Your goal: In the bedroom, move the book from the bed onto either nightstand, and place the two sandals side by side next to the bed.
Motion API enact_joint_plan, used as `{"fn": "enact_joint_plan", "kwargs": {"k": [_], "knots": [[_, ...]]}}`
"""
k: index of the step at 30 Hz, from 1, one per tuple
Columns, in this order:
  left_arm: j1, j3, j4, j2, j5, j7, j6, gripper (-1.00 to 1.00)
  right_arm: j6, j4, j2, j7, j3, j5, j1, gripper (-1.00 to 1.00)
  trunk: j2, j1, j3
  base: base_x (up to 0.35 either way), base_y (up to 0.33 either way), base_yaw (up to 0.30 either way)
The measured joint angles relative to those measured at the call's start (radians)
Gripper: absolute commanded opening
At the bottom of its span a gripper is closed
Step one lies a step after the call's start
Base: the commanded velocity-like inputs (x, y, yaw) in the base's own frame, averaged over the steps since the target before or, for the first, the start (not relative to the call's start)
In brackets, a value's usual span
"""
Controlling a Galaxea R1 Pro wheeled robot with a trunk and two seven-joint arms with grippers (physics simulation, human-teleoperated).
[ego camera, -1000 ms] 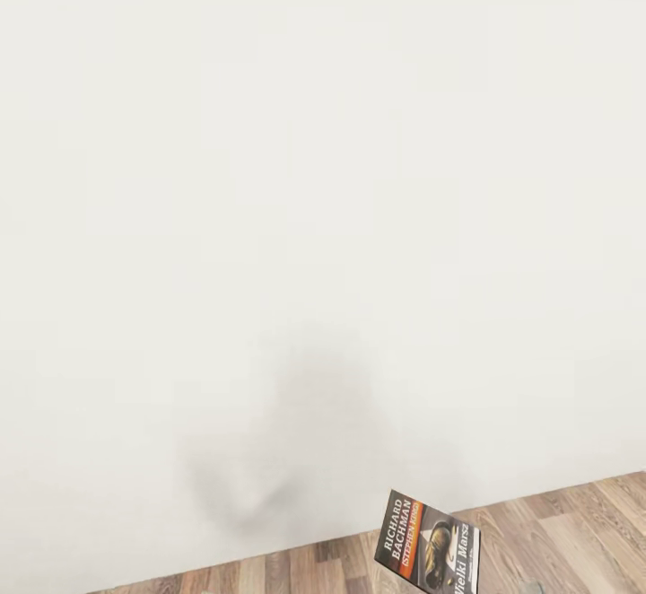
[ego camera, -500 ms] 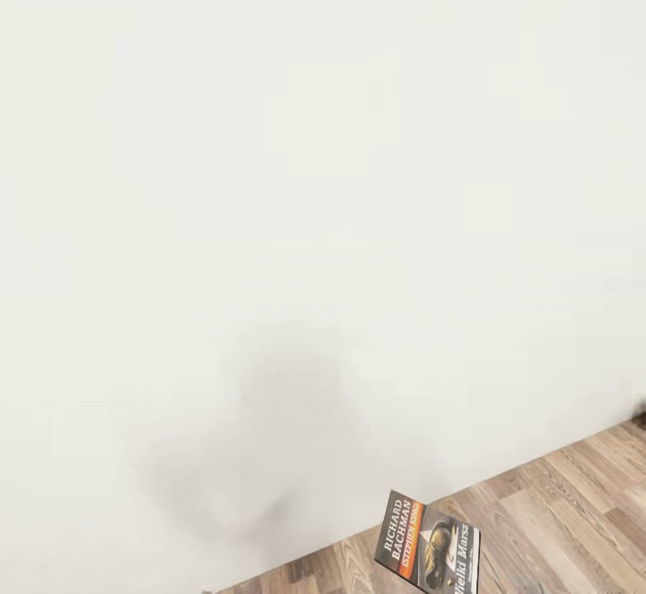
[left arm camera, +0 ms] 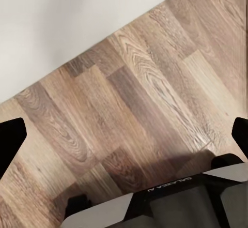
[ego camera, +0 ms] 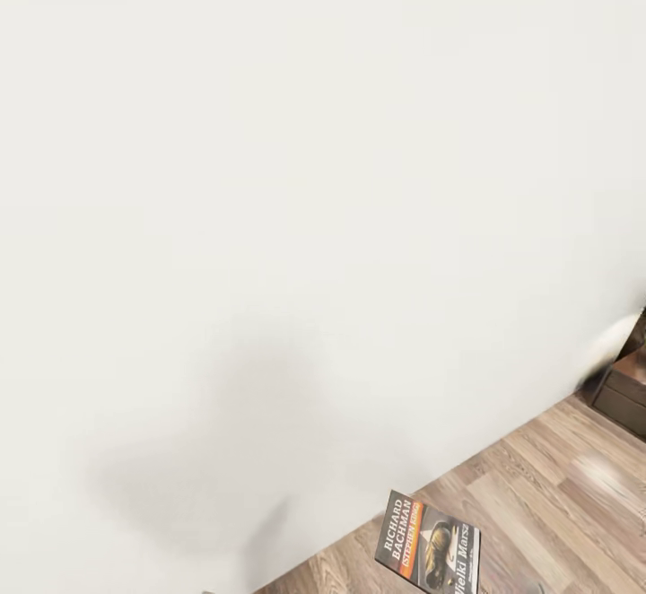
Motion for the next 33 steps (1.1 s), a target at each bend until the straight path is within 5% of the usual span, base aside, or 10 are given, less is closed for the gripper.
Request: {"fn": "enact_joint_plan", "kwargs": {"k": [15, 33], "knots": [[0.000, 0.000, 0.000, 0.001, 0.000, 0.000, 0.000, 1.00, 0.000, 0.000, 0.001, 0.000, 0.000, 0.000, 0.000, -1.00, 0.000, 0.000, 0.000, 0.006, 0.000, -0.278], [0.000, 0.000, 0.000, 0.001, 0.000, 0.000, 0.000, 1.00, 0.000, 0.000, 0.001, 0.000, 0.000, 0.000, 0.000, -1.00, 0.000, 0.000, 0.000, 0.256, 0.000, -0.281]]}}
